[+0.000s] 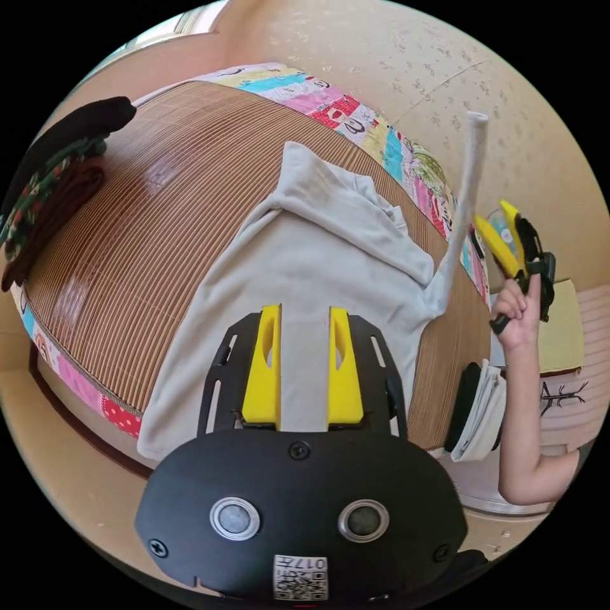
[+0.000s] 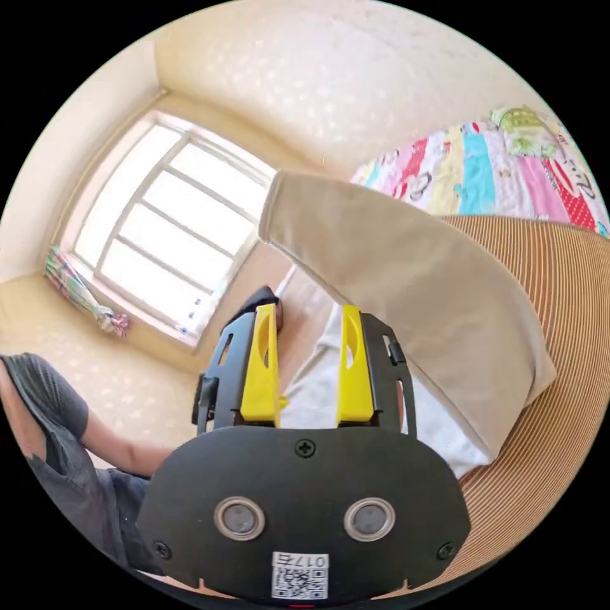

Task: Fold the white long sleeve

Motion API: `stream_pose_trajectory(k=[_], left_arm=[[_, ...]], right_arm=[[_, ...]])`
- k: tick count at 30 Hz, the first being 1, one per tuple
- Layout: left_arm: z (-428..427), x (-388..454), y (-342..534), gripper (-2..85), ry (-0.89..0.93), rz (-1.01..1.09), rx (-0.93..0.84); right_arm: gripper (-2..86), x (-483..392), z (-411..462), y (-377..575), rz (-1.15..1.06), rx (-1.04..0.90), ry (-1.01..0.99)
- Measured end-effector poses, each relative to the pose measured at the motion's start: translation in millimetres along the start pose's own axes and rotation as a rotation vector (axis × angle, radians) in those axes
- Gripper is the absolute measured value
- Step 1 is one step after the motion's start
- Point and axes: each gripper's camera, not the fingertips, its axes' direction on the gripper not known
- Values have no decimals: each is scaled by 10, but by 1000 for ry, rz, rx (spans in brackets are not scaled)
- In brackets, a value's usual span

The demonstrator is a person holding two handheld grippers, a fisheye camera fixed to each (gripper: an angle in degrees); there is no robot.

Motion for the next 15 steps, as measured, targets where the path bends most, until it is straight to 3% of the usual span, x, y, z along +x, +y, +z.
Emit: stream_pose_trajectory(k=[6, 15], left_arm=[[-3, -99, -213, 113, 61, 21, 59], [-20, -80, -729, 114, 13, 113, 89]], right_arm=[[138, 464, 242, 1057, 202, -98, 21], [134, 601, -213, 1822, 390, -22, 196]])
